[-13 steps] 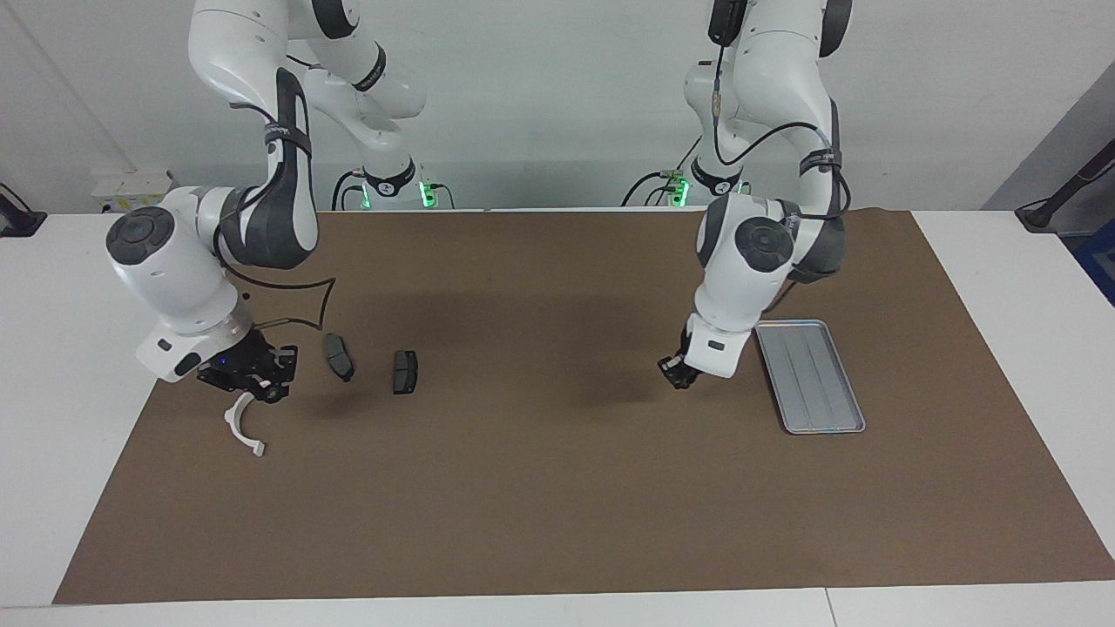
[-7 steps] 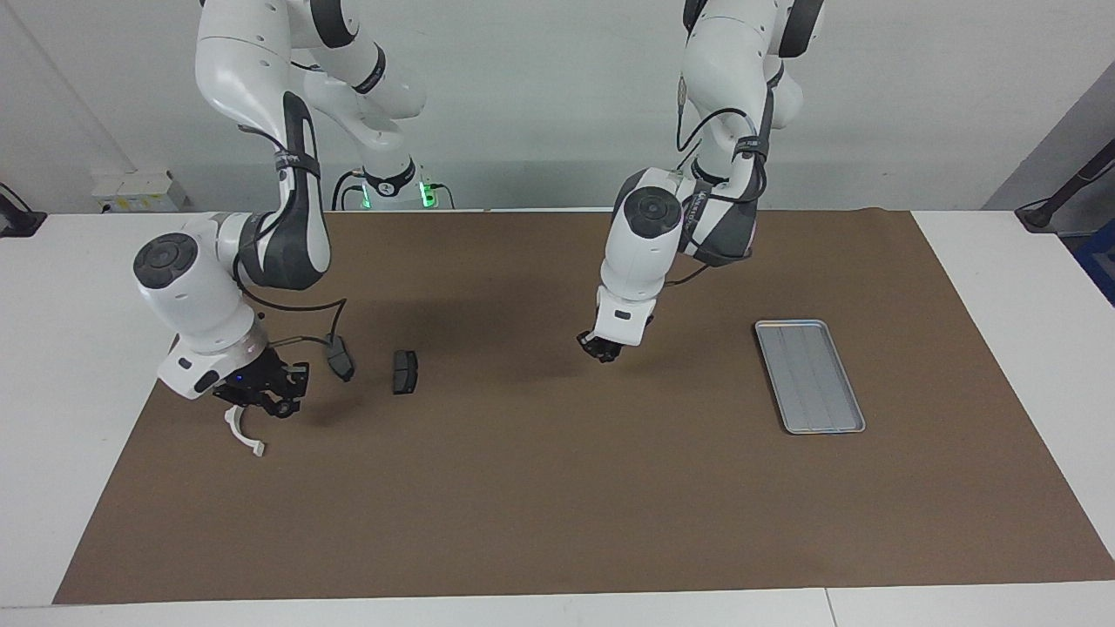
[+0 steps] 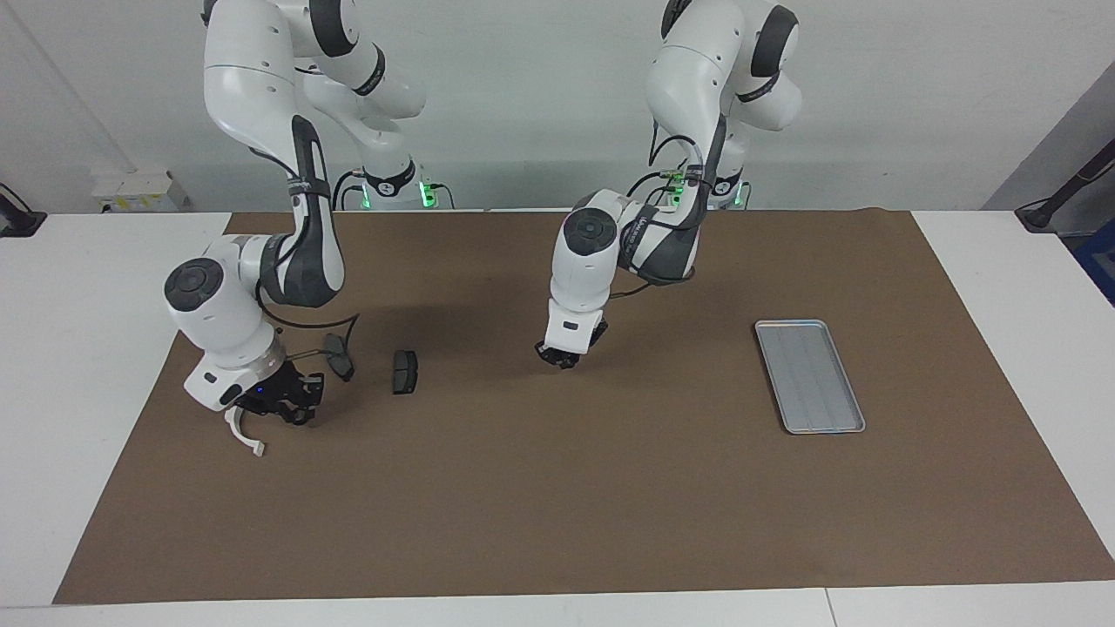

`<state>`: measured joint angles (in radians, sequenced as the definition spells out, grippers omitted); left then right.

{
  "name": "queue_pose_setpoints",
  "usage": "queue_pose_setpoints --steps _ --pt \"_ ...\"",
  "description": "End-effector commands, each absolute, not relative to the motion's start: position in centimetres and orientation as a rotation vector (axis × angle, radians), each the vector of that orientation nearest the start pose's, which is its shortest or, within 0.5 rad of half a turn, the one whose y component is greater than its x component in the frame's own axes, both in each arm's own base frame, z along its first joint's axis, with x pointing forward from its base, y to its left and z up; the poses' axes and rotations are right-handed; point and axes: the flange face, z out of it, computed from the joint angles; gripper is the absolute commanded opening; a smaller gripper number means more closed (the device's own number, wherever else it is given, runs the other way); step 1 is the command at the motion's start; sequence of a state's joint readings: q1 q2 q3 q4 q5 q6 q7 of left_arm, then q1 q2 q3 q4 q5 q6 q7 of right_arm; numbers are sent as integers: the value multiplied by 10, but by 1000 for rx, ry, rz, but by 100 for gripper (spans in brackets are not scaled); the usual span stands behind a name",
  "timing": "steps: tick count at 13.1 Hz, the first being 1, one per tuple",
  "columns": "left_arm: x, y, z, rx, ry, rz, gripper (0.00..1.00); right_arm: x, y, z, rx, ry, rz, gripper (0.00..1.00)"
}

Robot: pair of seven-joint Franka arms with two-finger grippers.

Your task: Place bearing gear from tray to pile

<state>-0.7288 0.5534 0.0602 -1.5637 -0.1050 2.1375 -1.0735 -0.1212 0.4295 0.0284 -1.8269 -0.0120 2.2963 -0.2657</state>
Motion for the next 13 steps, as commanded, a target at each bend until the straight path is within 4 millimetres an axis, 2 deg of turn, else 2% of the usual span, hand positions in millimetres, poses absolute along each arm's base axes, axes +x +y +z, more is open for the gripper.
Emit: queue_pose_setpoints --steps 1,4,5,6,7,9,10,11,13 --pt "549 -447 322 -3109 -747 26 3 645 -59 298 -3129 -274 -91 0" --pt "547 -445 316 -3097 -734 25 3 645 -59 296 -3128 -272 -89 4" --pt "546 -445 314 -3097 -735 25 3 643 -59 293 -3128 -272 -79 14" --pt "546 -445 313 -3099 -736 21 3 643 -59 293 -3127 -265 -79 30" --pt "545 -442 306 -3094 -738 23 3 643 -59 293 -3128 -267 -79 36" --pt "544 -439 300 -3088 -741 26 3 644 -59 294 -3128 -272 -79 65" --pt "544 -438 299 -3087 -743 27 3 643 -59 295 -3128 -269 -79 75" --pt "543 -437 297 -3088 -744 24 3 644 -59 298 -3128 -268 -81 81" --pt "541 -434 291 -3081 -748 26 3 644 -57 306 -3129 -272 -86 83"
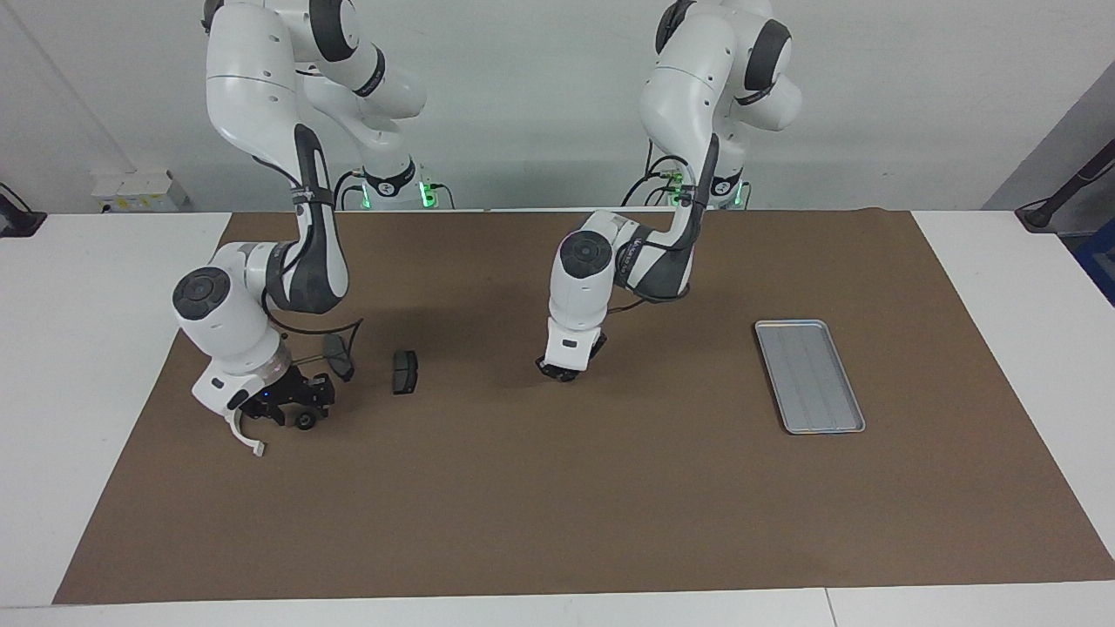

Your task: Place bearing gear from tray to pile

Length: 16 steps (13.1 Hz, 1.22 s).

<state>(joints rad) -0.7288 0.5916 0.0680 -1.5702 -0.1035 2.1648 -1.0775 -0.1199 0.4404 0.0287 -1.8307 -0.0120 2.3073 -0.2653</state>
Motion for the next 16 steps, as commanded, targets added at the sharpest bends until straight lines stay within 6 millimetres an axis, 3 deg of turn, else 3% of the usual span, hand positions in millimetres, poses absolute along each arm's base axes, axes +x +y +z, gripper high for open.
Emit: queue_pose_setpoints --steps 1,2,3,4,5,7,9,10,12,13,16 --pt "542 -434 290 -3085 -749 20 3 644 -55 318 -3130 -244 -96 83" --pt "542 -434 290 -3085 -749 20 5 643 -46 329 -3132 -207 -93 83" --pt "542 -434 290 -3085 -749 20 15 646 -36 342 -3131 -208 -119 83" --pt "542 -434 291 -3087 -750 18 48 647 -35 352 -3132 -208 -131 83" --pt "542 -433 291 -3085 -749 20 95 650 -35 359 -3133 -204 -136 83" --pt "545 -432 297 -3081 -756 21 100 652 -35 364 -3133 -204 -136 83" --pt "565 -411 316 -3076 -806 -19 100 652 -35 367 -3133 -204 -131 83" --pt "577 -390 342 -3069 -849 -36 100 651 -33 374 -3132 -201 -136 83" --pt "591 -352 376 -3071 -851 -26 100 648 -3 387 -3128 -128 -128 83" --pt "599 -328 398 -3080 -852 -30 100 643 18 392 -3127 -73 -109 83" --pt "613 -237 461 -3106 -750 8 100 610 143 415 -3130 119 -42 83"
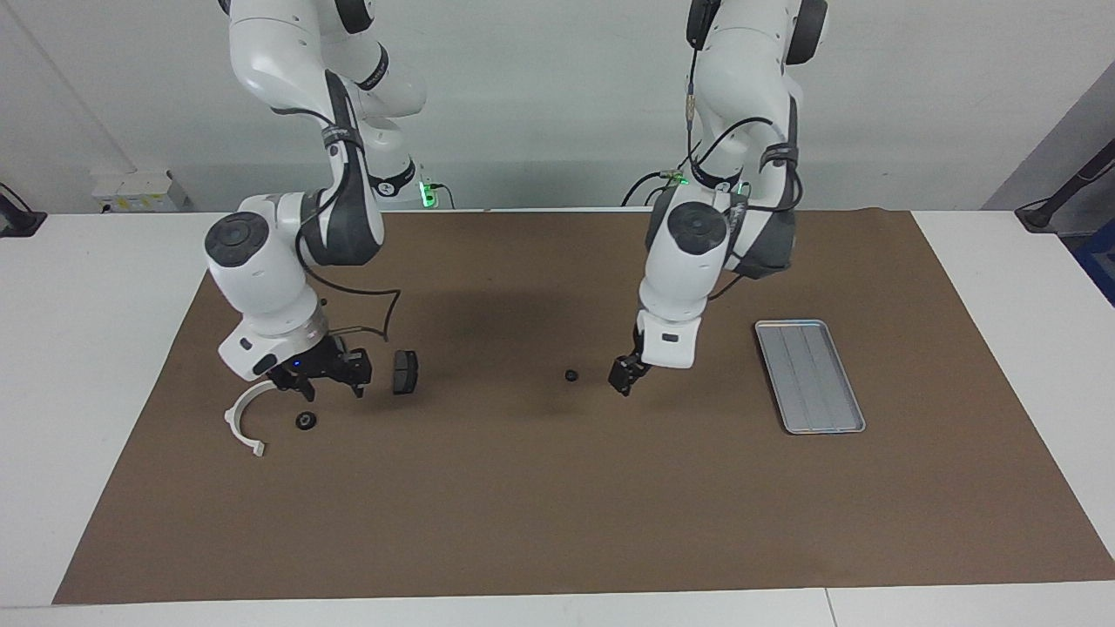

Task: Place bearing gear from tray to pile
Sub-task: 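Withdraw the left gripper to rest while the right gripper reaches the second gear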

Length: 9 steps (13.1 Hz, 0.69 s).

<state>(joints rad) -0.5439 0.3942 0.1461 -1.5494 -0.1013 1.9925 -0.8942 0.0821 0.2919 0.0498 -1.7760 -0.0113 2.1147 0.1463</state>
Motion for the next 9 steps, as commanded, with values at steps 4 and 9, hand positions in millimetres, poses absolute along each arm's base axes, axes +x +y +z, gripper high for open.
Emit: queue_pose_setpoints --steps 4,9 --pt "608 -148 509 -3126 -617 86 100 551 296 431 -3113 240 -64 83" --pt "588 -68 556 -3150 -549 132 100 549 378 395 -3081 190 -147 83"
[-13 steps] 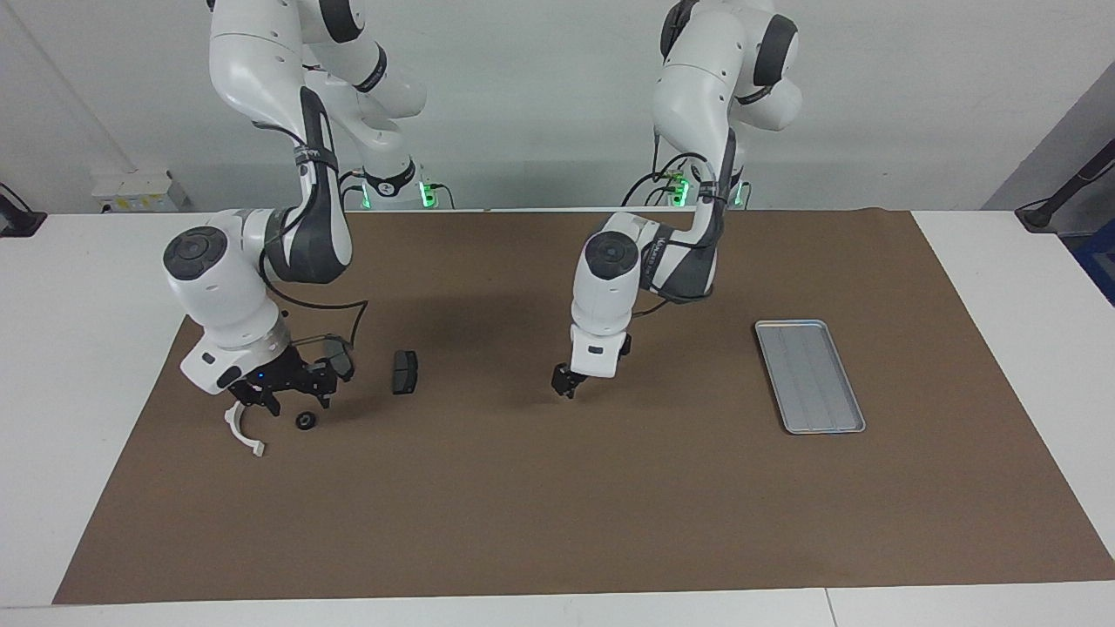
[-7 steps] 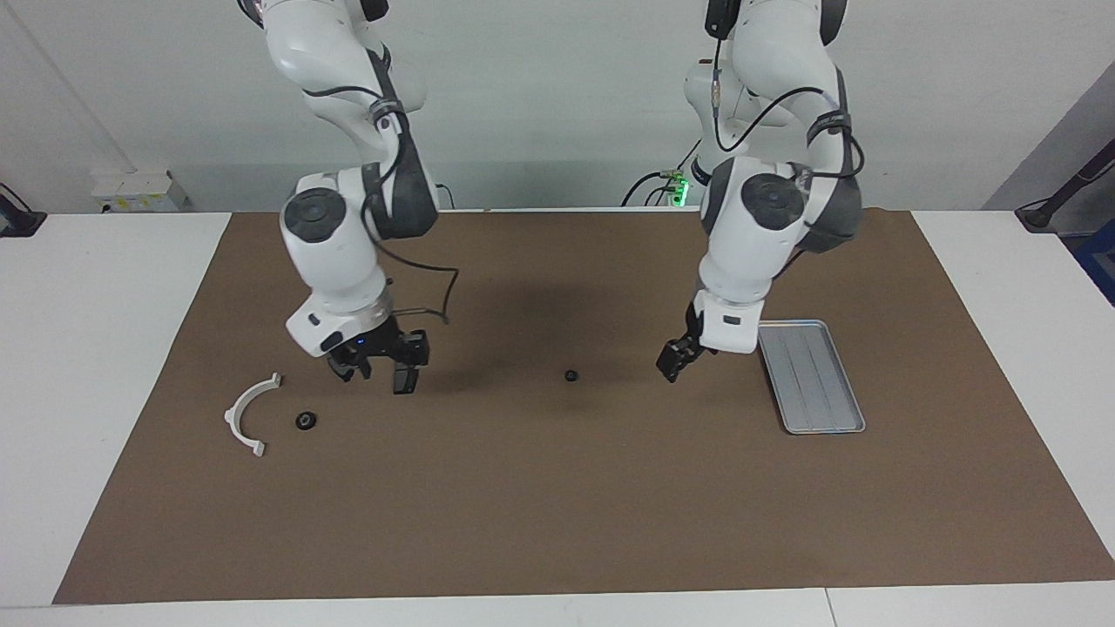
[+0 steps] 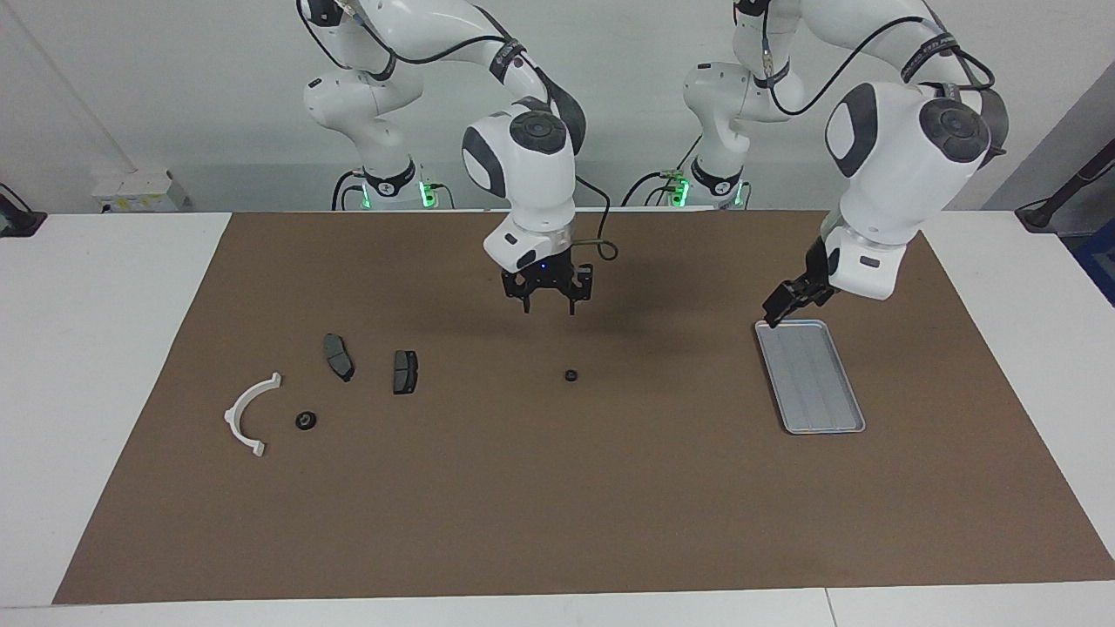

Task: Place bearing gear from tray to pile
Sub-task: 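Withdraw the left gripper to rest while the right gripper reaches the second gear, then close the right gripper on the second black gear at mid-table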

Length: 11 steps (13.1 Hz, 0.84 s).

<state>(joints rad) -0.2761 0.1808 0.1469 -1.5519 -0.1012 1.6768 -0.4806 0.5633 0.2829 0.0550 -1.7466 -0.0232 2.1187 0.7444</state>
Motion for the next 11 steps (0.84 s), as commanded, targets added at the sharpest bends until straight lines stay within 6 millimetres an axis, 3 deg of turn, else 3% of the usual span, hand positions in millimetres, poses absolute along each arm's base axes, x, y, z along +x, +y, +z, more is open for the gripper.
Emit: queue_pose_setpoints --steps 1,5,11 --pt "580 -55 569 -3161 -517 136 100 554 382 382 -3088 168 -172 83" --pt "560 -2 597 -3189 -432 149 100 568 391 350 -3116 116 -188 83" --pt "533 -10 591 -3192 -379 199 100 568 401 314 -3106 88 -190 83"
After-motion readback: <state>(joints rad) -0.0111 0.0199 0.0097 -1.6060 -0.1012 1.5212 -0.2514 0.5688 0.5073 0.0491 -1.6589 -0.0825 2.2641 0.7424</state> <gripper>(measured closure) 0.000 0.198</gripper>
